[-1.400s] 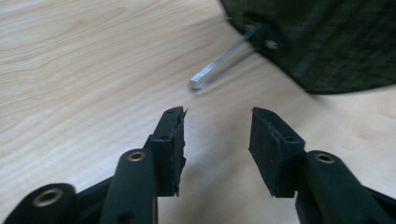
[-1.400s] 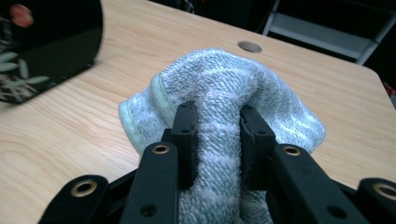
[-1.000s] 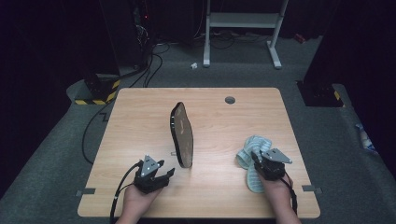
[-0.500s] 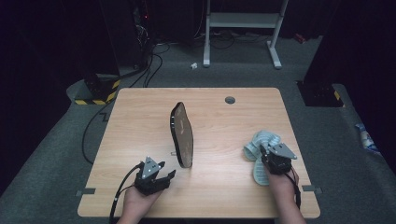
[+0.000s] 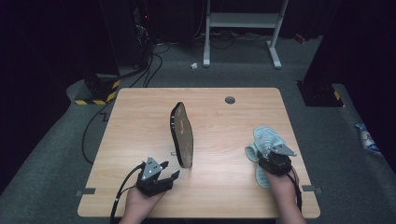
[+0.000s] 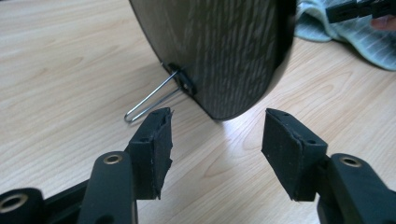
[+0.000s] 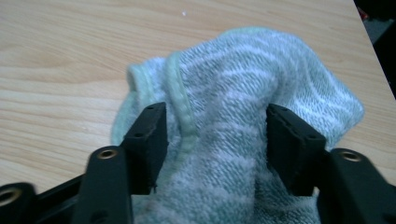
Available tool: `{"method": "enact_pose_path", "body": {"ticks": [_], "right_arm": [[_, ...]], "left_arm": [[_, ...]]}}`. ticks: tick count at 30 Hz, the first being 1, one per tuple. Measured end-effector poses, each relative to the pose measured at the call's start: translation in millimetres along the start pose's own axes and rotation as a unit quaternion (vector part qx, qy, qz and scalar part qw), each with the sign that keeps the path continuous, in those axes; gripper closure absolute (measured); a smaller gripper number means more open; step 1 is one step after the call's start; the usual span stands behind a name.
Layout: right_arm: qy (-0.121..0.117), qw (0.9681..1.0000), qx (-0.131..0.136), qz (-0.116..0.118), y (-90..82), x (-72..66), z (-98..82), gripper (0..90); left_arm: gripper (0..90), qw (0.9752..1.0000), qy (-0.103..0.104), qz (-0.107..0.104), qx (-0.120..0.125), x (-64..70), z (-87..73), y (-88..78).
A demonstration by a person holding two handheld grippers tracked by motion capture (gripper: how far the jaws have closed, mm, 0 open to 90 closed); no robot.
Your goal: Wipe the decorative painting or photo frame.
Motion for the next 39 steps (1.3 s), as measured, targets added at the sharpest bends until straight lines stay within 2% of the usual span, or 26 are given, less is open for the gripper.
{"method": "enact_pose_path", "body": {"ticks": [6, 9, 13, 17, 25, 30, 33, 39], "right_arm": [[0.005, 0.9994, 0.034, 0.002, -17.5, -5.7, 11.9, 31.1], [0.003, 0.9986, 0.052, 0.006, -26.4, -10.4, 17.2, 30.1], [-0.016, 0.9971, 0.075, -0.004, -36.6, -20.5, 19.1, 31.3], [-0.026, 0.9971, 0.072, -0.001, -38.4, -29.3, 15.0, 31.4], [-0.048, 0.9963, 0.070, 0.010, -42.4, -45.4, 7.9, 30.2], [-0.057, 0.9962, 0.062, 0.022, -42.1, -53.1, 4.1, 29.6], [-0.066, 0.9957, 0.061, 0.023, -41.8, -55.8, 1.8, 30.2], [-0.064, 0.9959, 0.059, 0.027, -39.0, -55.8, 1.4, 31.0]], "left_arm": [[38.4, 0.9999, 0.000, -0.008, 0.014, 6.5, 6.8, -2.0], [37.6, 0.9997, -0.003, -0.014, 0.019, 8.8, 9.6, -0.7], [36.2, 0.9995, -0.002, -0.018, 0.027, 12.9, 14.2, 3.3], [36.1, 0.9993, -0.006, -0.021, 0.032, 15.7, 19.1, 10.3], [42.3, 0.9995, 0.003, -0.019, 0.024, 18.1, 21.6, 25.9], [46.5, 0.9994, 0.006, -0.017, 0.028, 14.8, 21.5, 26.3], [47.6, 0.9995, 0.010, -0.008, 0.030, 11.9, 20.5, 24.7], [47.9, 0.9995, 0.007, 0.001, 0.030, 6.4, 17.8, 19.5]]}}
Point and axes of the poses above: each handheld gripper's, and its own axes: y roughly forward along the jaws, z roughly out of its top, x roughly to its right, the point moved 5 cm from there along y, roughly forward along the jaws, and after that the axes turned 1 degree about z, right-handed, at the moved point
